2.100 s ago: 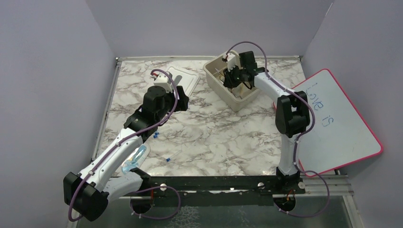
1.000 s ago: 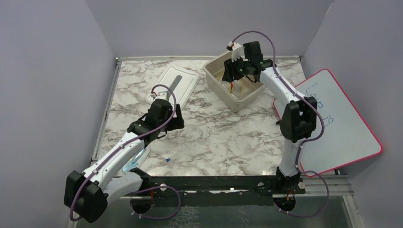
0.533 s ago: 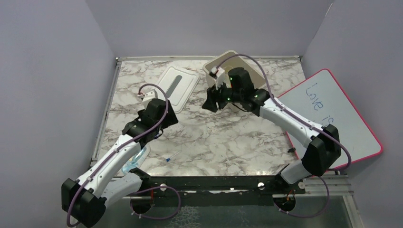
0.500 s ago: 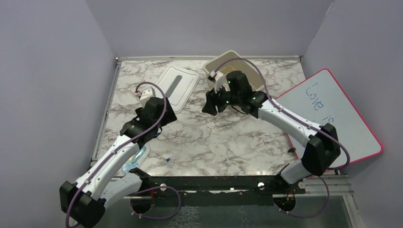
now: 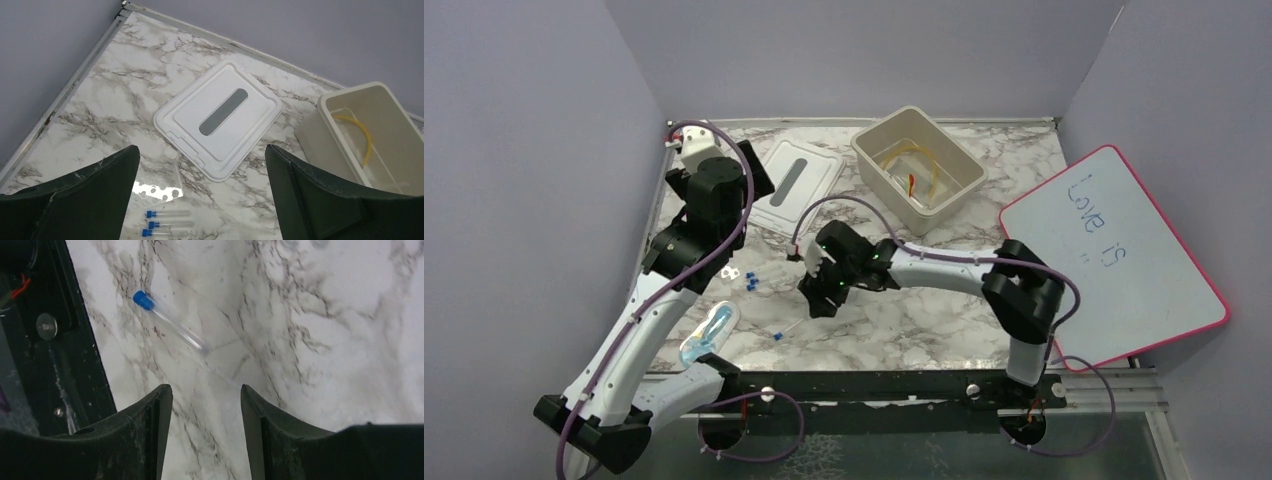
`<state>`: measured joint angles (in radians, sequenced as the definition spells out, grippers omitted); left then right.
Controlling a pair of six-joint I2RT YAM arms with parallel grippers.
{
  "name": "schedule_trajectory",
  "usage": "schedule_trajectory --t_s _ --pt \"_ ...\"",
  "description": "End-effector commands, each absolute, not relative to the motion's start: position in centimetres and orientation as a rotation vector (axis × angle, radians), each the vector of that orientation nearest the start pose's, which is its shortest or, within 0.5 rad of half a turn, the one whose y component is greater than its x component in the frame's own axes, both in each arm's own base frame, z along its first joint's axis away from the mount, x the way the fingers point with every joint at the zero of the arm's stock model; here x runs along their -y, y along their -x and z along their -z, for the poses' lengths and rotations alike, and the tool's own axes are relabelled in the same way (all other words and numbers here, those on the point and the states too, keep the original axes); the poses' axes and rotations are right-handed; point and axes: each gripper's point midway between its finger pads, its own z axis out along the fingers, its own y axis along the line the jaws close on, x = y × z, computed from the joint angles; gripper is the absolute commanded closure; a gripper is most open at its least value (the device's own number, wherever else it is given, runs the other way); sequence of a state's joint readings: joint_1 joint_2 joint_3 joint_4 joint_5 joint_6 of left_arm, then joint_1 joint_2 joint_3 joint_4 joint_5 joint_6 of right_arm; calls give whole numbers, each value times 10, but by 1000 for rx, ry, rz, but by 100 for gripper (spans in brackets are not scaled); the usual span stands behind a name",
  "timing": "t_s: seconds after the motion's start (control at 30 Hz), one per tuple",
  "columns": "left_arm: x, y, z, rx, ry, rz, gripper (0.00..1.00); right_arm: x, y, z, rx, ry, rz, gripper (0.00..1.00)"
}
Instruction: Organize the chemistry lab equipment
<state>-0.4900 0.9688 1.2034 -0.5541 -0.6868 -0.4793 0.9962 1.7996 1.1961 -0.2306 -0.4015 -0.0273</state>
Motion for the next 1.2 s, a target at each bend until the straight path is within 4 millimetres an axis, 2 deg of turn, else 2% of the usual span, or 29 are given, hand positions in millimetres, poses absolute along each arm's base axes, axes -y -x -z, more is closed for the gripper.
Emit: schedule_trajectory --t_s 0.0,0.17,0.33,0.43,0.57,0.67,0.8,0.97,1.17 --pt "65 -319 -356 -1790 311 38 1 -444 -177 -57 -1988 1605 -765 43" --pt "73 -331 -355 -1828 261 65 1 -465 -162 -42 -1916 1747 -730 43" --pt "73 -339 -346 -1860 258 82 1 -473 -149 -30 -1874 1860 -723 46" --pt "68 -342 -344 -1870 266 83 1 -474 -144 -22 -1882 1900 -710 52" --pt "60 -345 -352 -1860 276 71 1 -469 -141 -12 -1884 1956 -670 62" --pt "59 -347 -354 -1864 272 87 1 -465 -139 -5 -1882 1991 -616 68" --pt "63 -350 -348 -1892 259 116 1 -461 -143 3 -1887 1996 -532 77" --pt "69 -350 -330 -1940 247 153 1 -459 -153 0 -1879 1942 -463 90" --pt "77 -345 -301 -2019 245 208 1 -463 -168 -24 -1825 1752 -455 95"
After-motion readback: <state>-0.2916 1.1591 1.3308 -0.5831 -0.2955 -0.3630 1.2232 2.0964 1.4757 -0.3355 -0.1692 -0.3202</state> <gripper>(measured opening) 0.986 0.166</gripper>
